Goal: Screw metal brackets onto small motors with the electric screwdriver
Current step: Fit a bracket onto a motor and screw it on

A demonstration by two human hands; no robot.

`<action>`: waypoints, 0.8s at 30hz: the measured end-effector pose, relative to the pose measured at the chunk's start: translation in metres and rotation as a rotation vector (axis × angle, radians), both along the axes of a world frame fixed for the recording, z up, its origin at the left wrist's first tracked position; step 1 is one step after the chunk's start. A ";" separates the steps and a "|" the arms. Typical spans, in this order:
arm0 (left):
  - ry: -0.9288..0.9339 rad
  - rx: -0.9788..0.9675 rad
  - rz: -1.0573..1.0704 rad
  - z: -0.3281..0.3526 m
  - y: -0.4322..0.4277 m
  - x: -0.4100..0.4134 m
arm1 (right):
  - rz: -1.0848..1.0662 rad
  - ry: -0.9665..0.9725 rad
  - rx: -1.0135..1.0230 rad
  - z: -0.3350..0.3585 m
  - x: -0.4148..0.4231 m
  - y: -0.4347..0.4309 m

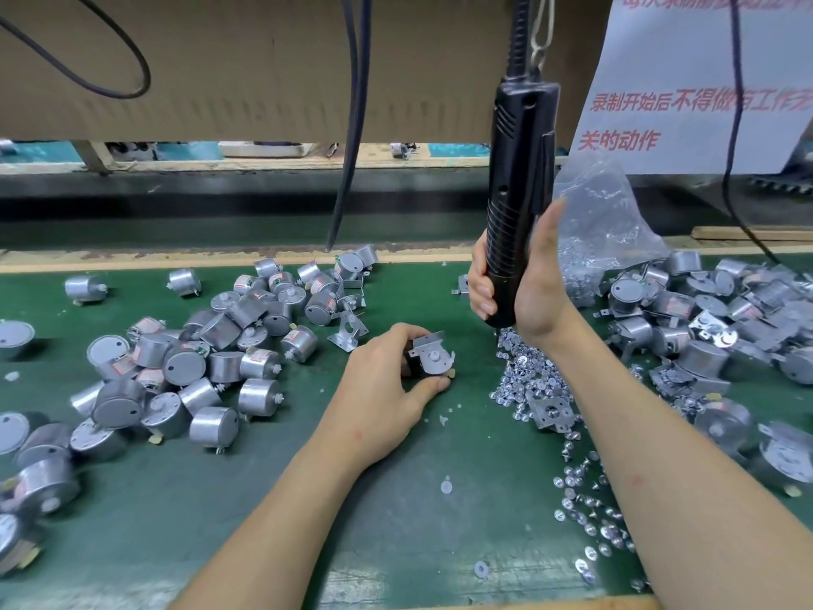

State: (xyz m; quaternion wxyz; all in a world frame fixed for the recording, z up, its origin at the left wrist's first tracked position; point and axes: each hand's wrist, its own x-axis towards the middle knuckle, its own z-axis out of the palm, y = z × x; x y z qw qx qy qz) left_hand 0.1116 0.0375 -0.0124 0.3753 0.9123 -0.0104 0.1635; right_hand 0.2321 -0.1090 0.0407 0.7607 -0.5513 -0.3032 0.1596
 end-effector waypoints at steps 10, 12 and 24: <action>-0.005 -0.007 0.003 0.001 -0.001 -0.001 | -0.011 -0.022 -0.051 -0.005 0.002 0.001; -0.003 -0.011 0.004 0.001 -0.001 -0.001 | -0.015 -0.023 -0.036 -0.005 0.001 0.002; -0.001 -0.012 0.008 0.000 0.000 0.000 | -0.031 -0.022 0.009 -0.003 -0.004 0.005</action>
